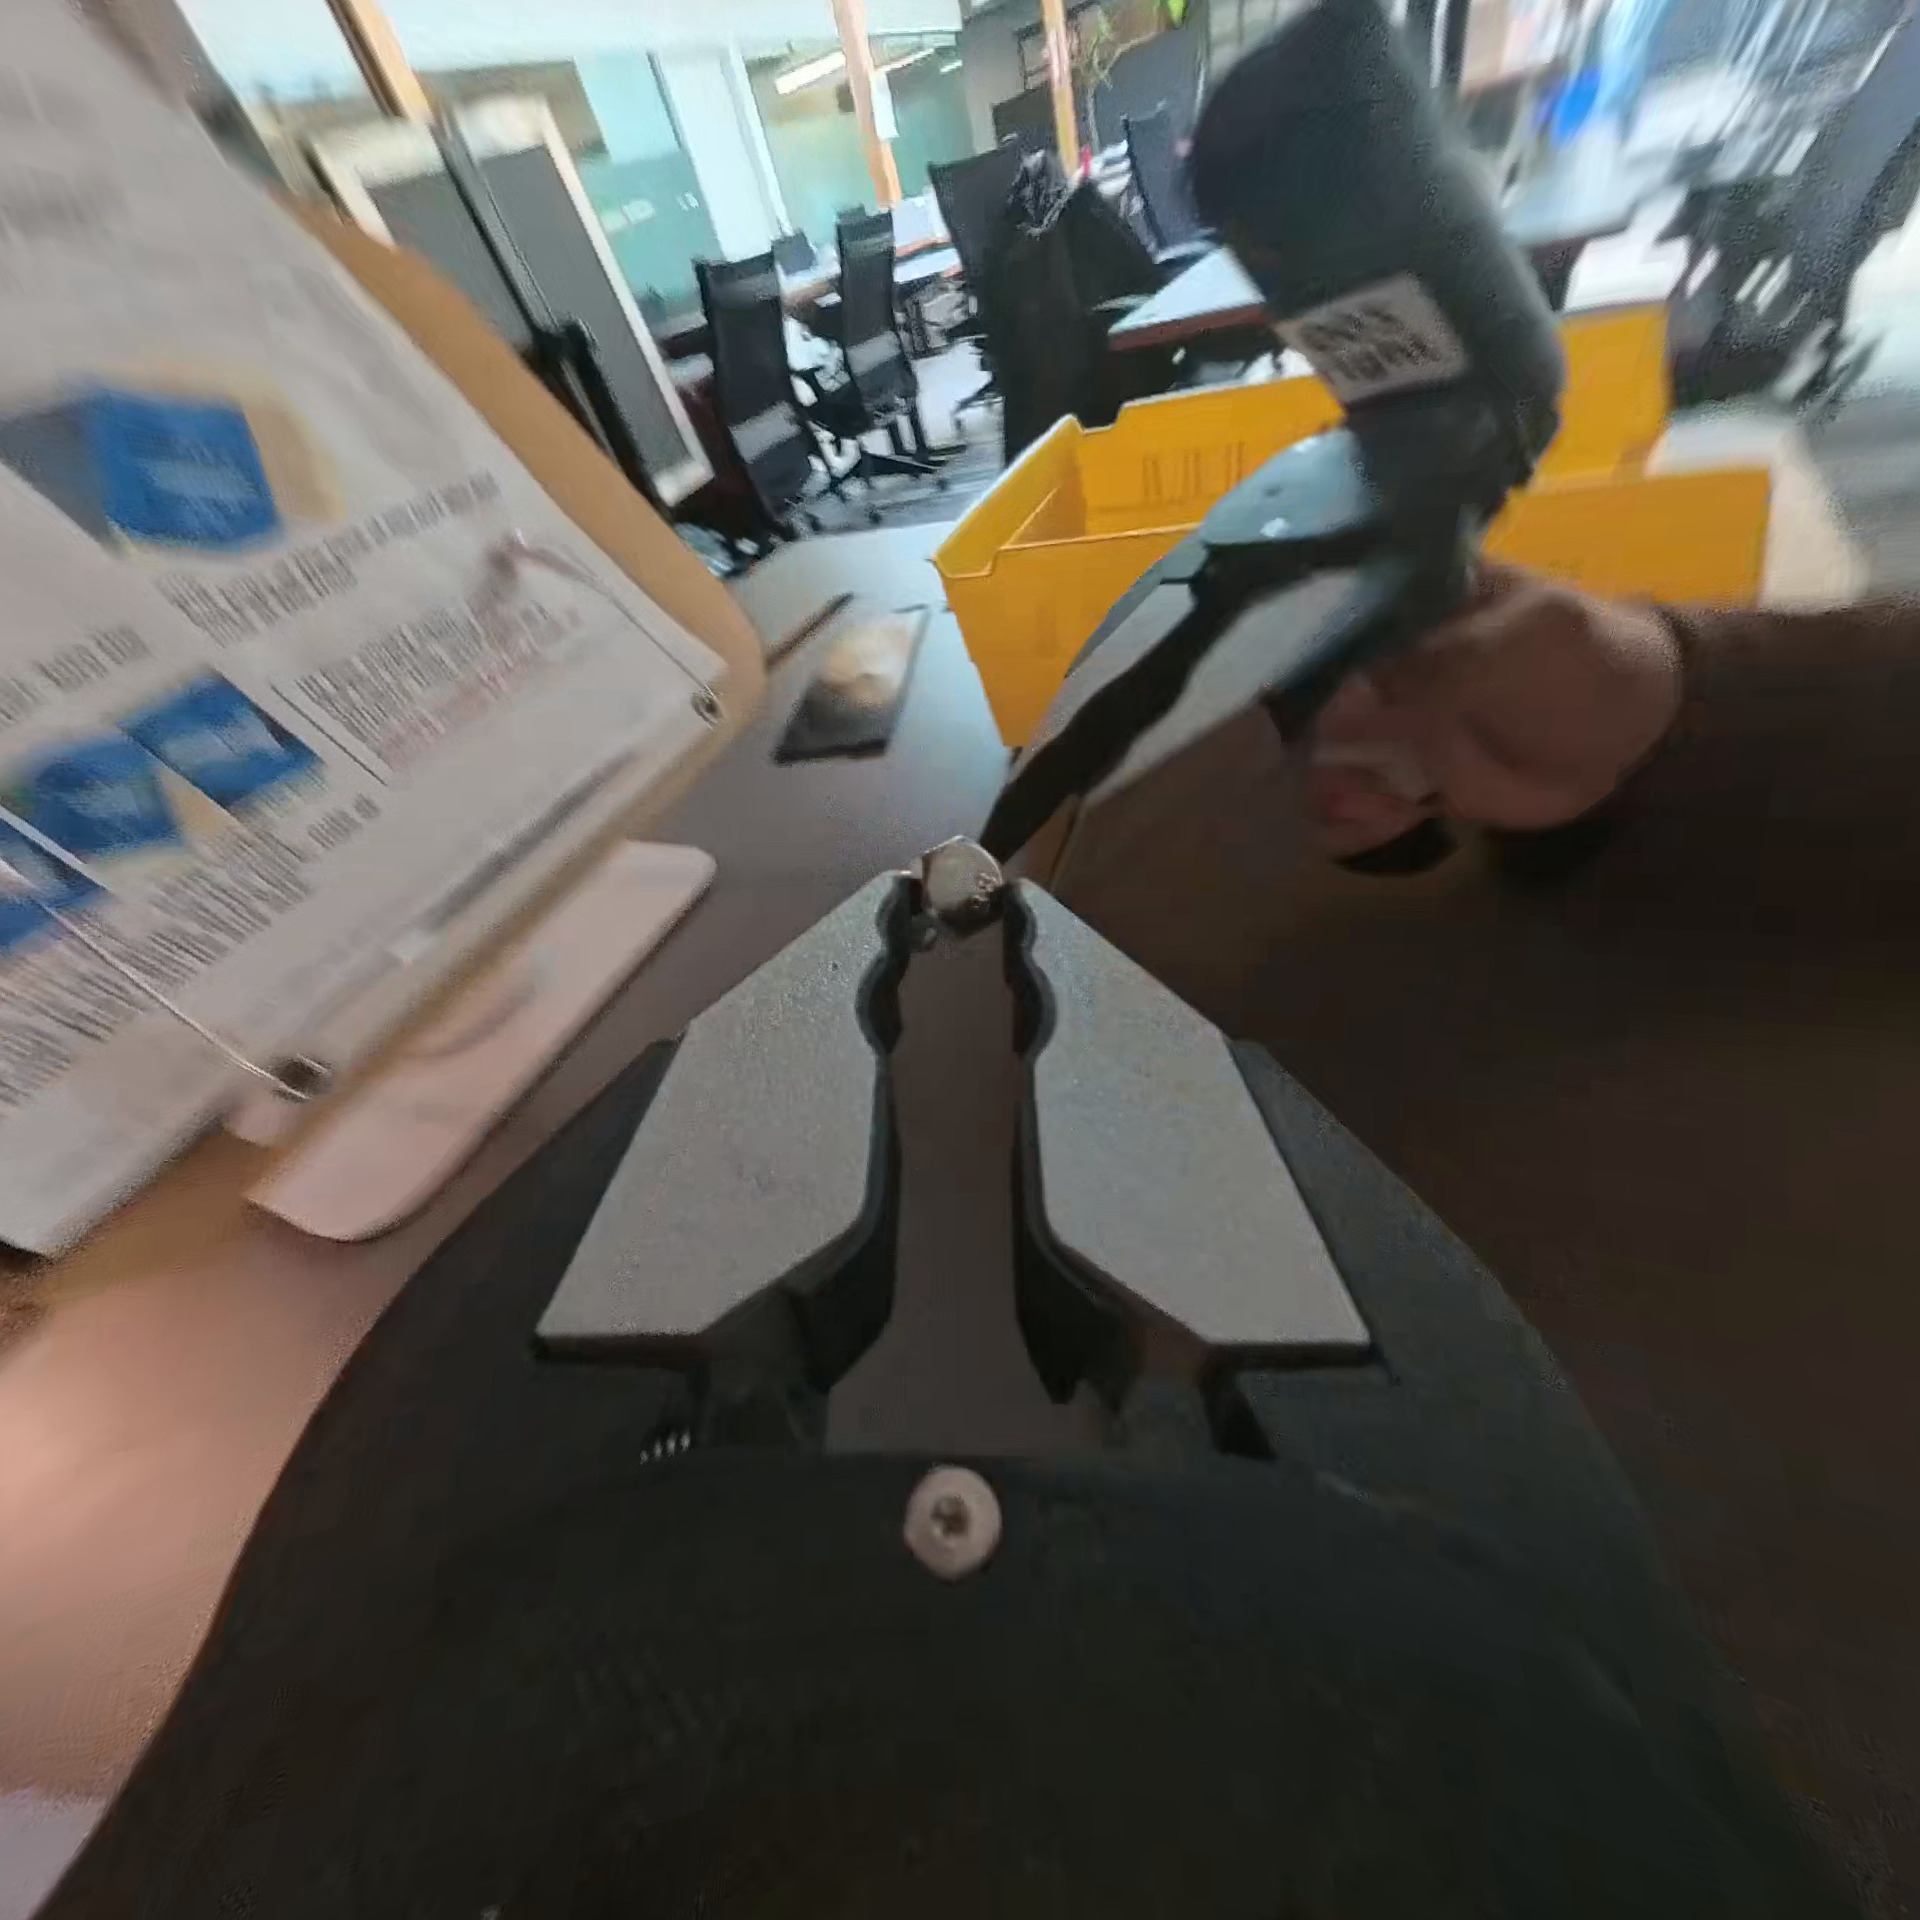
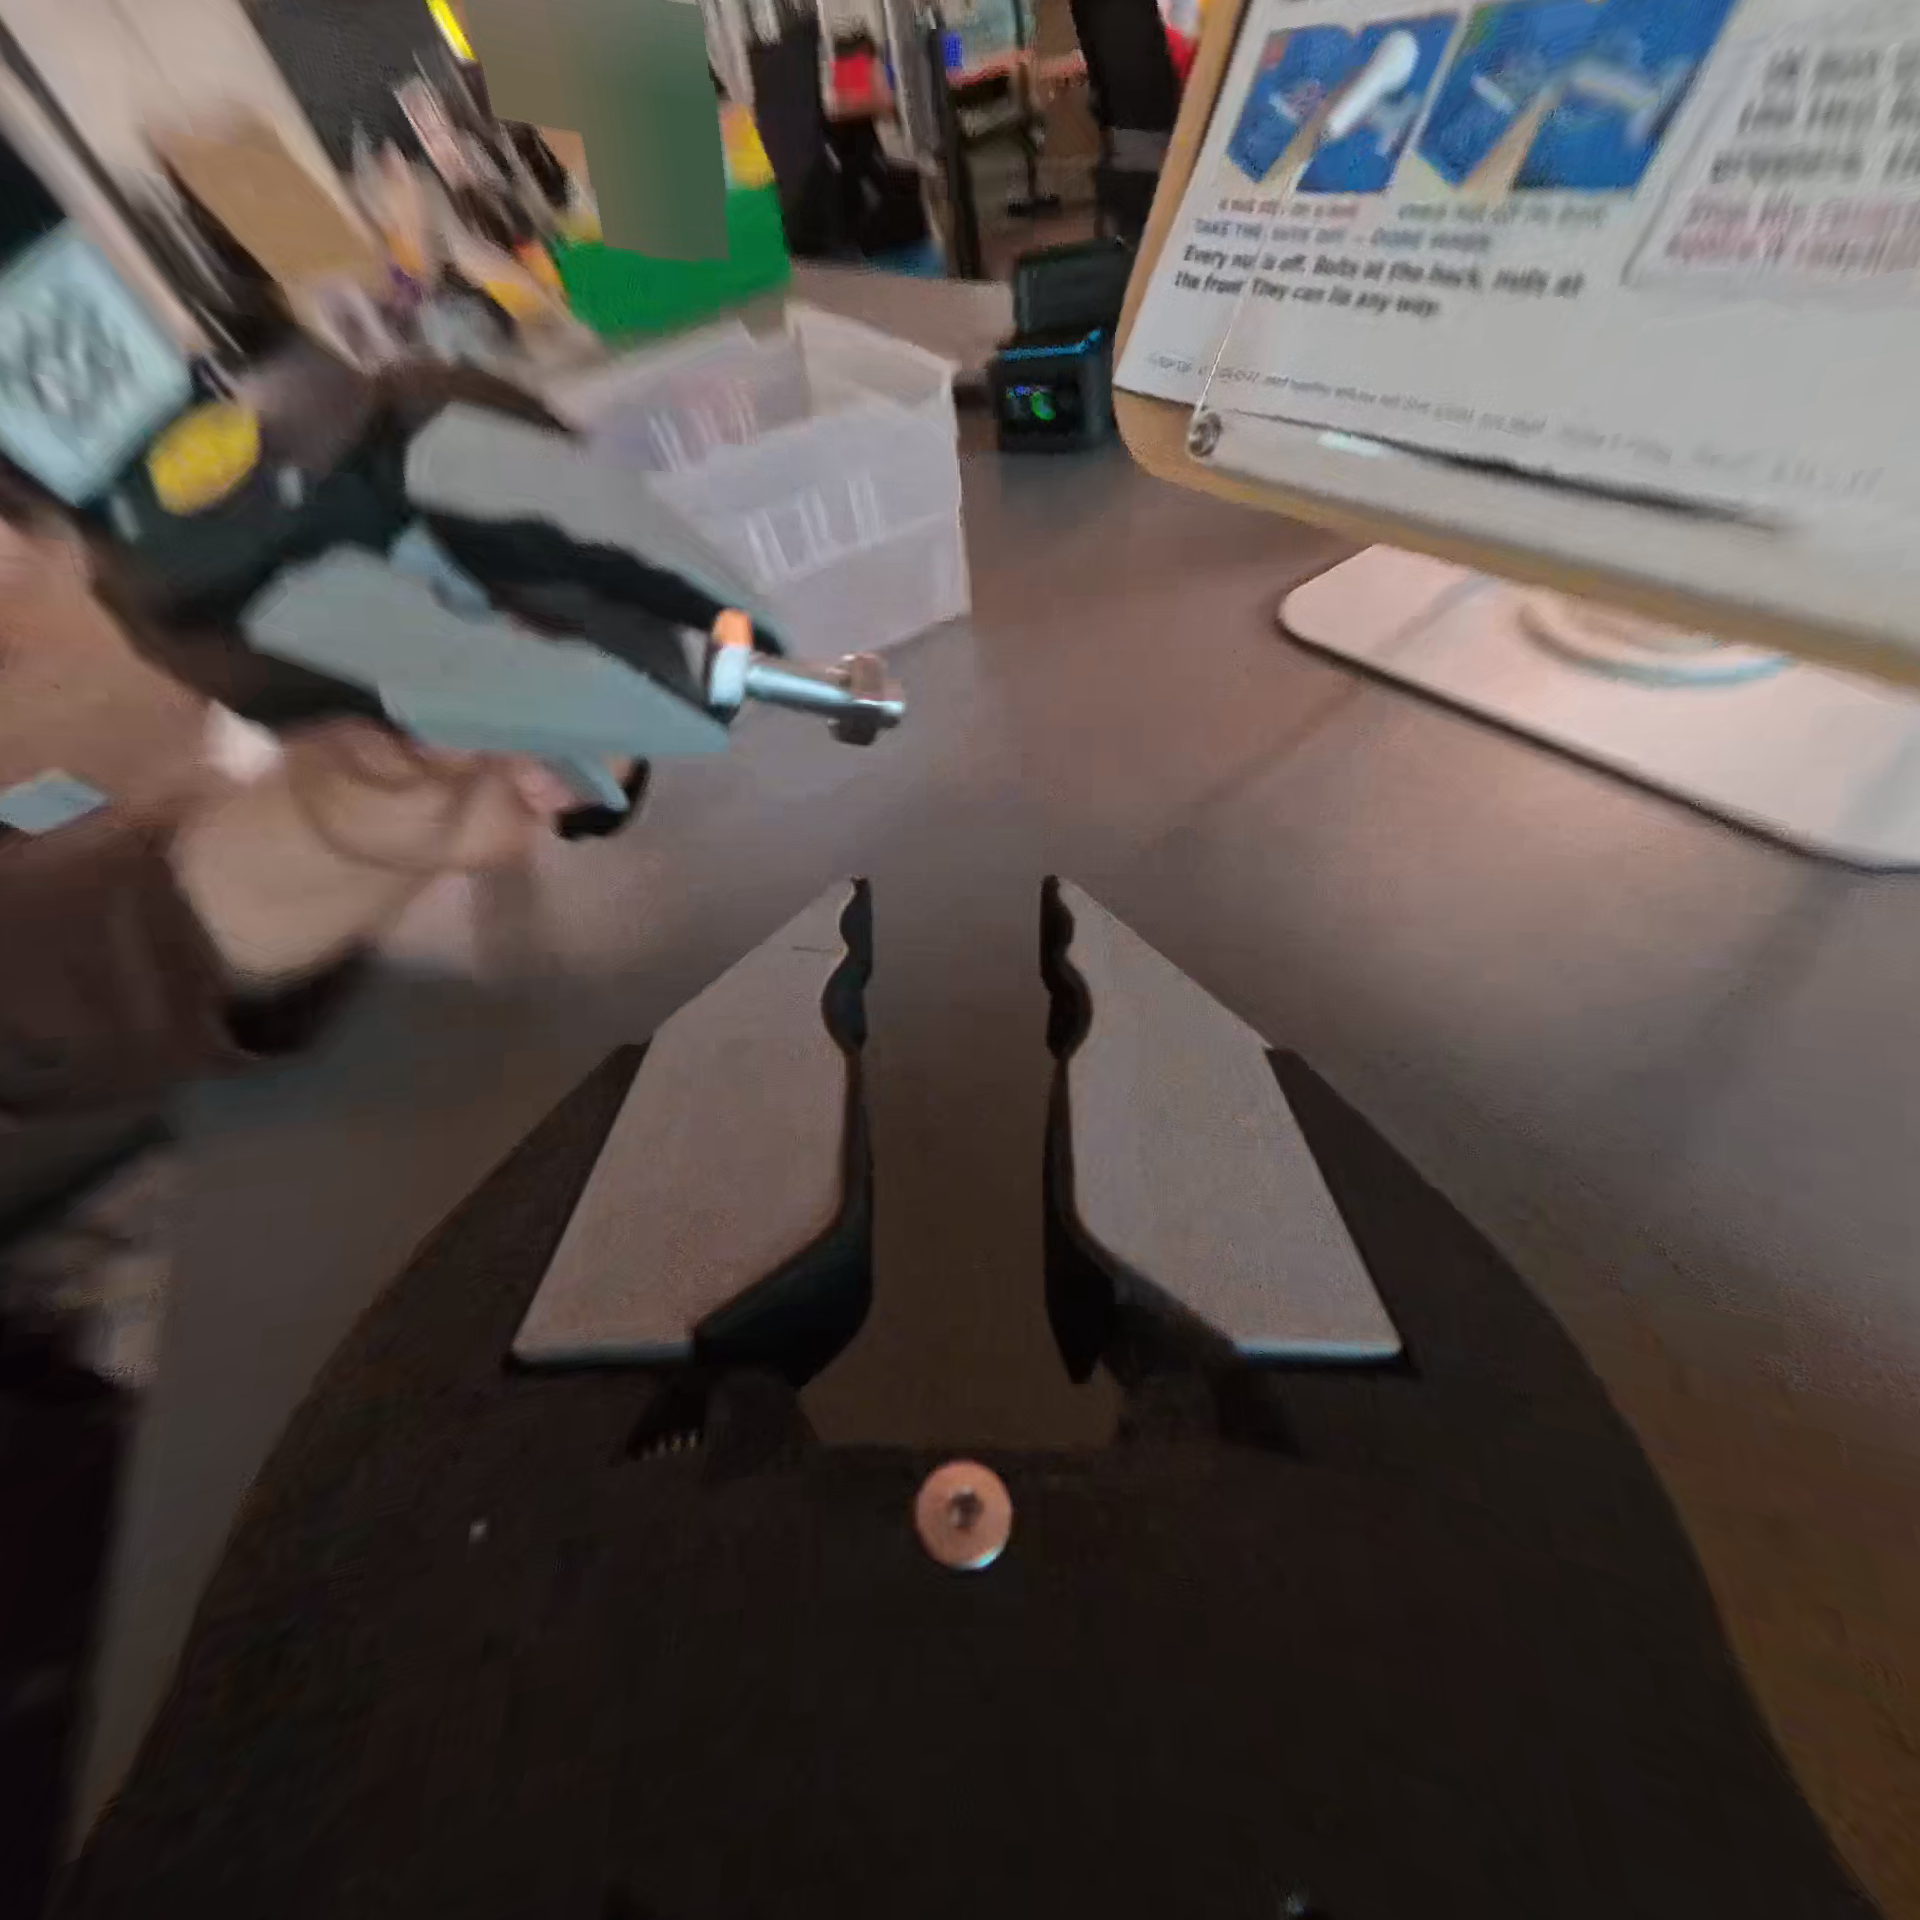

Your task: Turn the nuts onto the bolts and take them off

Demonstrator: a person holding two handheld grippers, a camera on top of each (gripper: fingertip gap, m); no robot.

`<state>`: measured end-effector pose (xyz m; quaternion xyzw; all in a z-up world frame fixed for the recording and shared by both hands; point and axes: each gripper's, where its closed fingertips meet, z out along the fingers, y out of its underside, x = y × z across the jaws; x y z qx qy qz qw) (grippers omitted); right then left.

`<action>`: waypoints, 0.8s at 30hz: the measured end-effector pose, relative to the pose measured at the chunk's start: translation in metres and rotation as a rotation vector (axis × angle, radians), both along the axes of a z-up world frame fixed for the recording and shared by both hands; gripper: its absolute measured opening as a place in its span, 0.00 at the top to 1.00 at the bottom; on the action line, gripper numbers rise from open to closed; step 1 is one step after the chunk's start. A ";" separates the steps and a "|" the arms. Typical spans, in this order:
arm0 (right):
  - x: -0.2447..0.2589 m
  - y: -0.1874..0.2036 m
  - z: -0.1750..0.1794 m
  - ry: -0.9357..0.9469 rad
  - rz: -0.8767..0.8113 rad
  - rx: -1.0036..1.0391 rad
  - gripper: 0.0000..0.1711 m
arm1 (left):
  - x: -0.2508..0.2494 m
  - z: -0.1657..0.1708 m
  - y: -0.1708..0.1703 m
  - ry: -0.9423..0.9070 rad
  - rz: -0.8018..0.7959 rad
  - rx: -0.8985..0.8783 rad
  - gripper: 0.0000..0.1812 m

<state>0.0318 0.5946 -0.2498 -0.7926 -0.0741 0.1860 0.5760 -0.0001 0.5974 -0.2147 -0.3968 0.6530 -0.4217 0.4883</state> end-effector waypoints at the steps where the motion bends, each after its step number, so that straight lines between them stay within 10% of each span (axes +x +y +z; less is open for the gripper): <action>1: -0.002 -0.002 0.005 0.142 0.046 0.003 0.83 | -0.002 0.001 -0.005 -0.024 0.014 0.128 0.92; 5: -0.021 -0.015 0.033 0.629 0.315 0.019 0.83 | -0.003 -0.005 -0.029 -0.064 0.054 0.520 0.92; 15: -0.036 -0.020 0.038 0.834 0.464 -0.034 0.91 | 0.001 -0.007 -0.051 -0.137 0.093 0.853 0.92; 24: -0.006 -0.006 0.032 0.493 0.183 0.074 0.91 | 0.007 -0.021 -0.026 0.096 -0.031 0.010 0.91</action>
